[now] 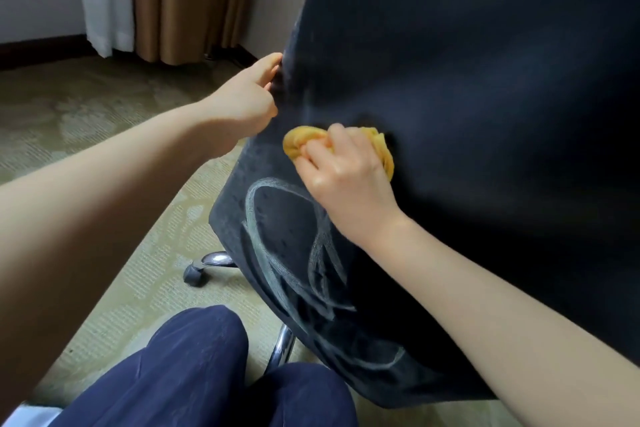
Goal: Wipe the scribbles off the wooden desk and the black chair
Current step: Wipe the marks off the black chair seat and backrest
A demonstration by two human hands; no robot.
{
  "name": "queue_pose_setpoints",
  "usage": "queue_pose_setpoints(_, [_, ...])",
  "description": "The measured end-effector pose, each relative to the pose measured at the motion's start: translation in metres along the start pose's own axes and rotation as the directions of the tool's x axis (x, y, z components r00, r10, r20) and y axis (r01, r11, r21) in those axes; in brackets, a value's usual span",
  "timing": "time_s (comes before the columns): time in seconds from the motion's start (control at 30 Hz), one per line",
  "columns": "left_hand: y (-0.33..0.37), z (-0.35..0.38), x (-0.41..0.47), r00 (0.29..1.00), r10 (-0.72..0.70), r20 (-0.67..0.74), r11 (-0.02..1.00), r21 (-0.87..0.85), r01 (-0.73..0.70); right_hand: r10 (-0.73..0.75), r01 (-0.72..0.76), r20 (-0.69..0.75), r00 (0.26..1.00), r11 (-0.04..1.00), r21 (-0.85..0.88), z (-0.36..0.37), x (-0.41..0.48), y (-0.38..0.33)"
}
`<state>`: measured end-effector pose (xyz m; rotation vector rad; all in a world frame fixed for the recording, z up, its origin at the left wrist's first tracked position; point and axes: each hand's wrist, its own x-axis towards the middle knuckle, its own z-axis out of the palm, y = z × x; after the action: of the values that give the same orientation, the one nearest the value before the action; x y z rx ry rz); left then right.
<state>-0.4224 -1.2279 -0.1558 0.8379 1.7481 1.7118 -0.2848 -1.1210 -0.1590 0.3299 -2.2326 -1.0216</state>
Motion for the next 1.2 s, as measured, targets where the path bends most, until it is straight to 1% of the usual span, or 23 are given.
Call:
queue_pose_setpoints(0.1, [-0.003,-0.002,-0.002,0.999,-0.029,0.022,0.999,-0.031,0.030,-0.057,0.055,0.078,0.995,0.998,0.024,-0.002,-0.025,-0.009])
queue_pose_setpoints(0.2, [-0.001,0.003,-0.012,0.998,-0.037,0.049,0.999,-0.037,0.039,-0.182,0.169,0.150,0.972,0.981,0.094,-0.011,-0.055,-0.007])
queue_pose_setpoints(0.27, [0.005,0.009,-0.022,0.998,-0.029,0.053,0.998,-0.047,0.031,-0.294,0.271,0.212,0.932,0.954,0.131,-0.024,-0.072,0.001])
queue_pose_setpoints(0.37, [0.008,0.015,-0.033,0.998,-0.029,0.063,0.997,-0.071,0.033,-0.437,0.393,0.322,0.840,0.898,0.196,-0.048,-0.086,0.018])
queue_pose_setpoints(0.4, [0.007,0.015,-0.035,0.998,-0.028,0.055,0.997,-0.068,0.032,-0.461,0.412,0.338,0.821,0.887,0.210,-0.056,-0.088,0.024])
queue_pose_setpoints(0.47, [0.005,0.016,-0.038,0.999,-0.032,0.023,0.998,-0.044,0.033,-0.464,0.420,0.333,0.821,0.885,0.199,-0.071,-0.089,0.039])
queue_pose_setpoints(0.57, [-0.002,0.014,-0.039,0.998,-0.043,-0.041,0.999,0.000,0.043,-0.402,0.381,0.267,0.876,0.915,0.129,-0.089,-0.075,0.069])
queue_pose_setpoints(0.7, [0.005,0.018,-0.045,0.999,-0.006,-0.044,0.998,0.060,0.008,-0.325,0.331,0.127,0.937,0.943,-0.031,-0.104,-0.030,0.094])
queue_pose_setpoints(0.77, [0.006,0.016,-0.047,1.000,0.014,-0.021,0.991,0.135,-0.011,-0.259,0.261,0.034,0.965,0.956,-0.134,-0.101,-0.004,0.098])
queue_pose_setpoints(0.83, [-0.012,0.010,-0.037,1.000,0.029,0.011,0.981,0.193,-0.030,-0.187,0.167,-0.083,0.979,0.964,-0.205,-0.092,0.023,0.097])
queue_pose_setpoints(0.9, [-0.026,0.007,-0.032,0.999,0.026,-0.026,0.986,0.163,-0.022,-0.124,0.076,-0.201,0.972,0.970,-0.233,-0.081,0.049,0.092])
queue_pose_setpoints(0.97, [-0.017,0.010,-0.043,0.996,0.009,-0.093,0.994,0.105,0.001,-0.058,-0.002,-0.277,0.959,0.977,-0.212,-0.067,0.069,0.080])
queue_pose_setpoints(1.03, [-0.018,0.013,-0.043,0.995,0.016,-0.094,0.999,0.049,-0.011,0.029,-0.087,-0.308,0.951,0.980,-0.177,-0.053,0.080,0.065])
queue_pose_setpoints(1.13, [-0.020,0.015,-0.042,0.999,0.012,-0.046,0.997,-0.080,-0.016,0.171,-0.210,-0.331,0.928,0.974,-0.084,-0.034,0.086,0.042])
queue_pose_setpoints(1.2, [-0.024,0.015,-0.040,1.000,-0.013,-0.020,0.984,-0.180,0.009,0.200,-0.218,-0.287,0.937,0.975,-0.035,-0.020,0.080,0.025])
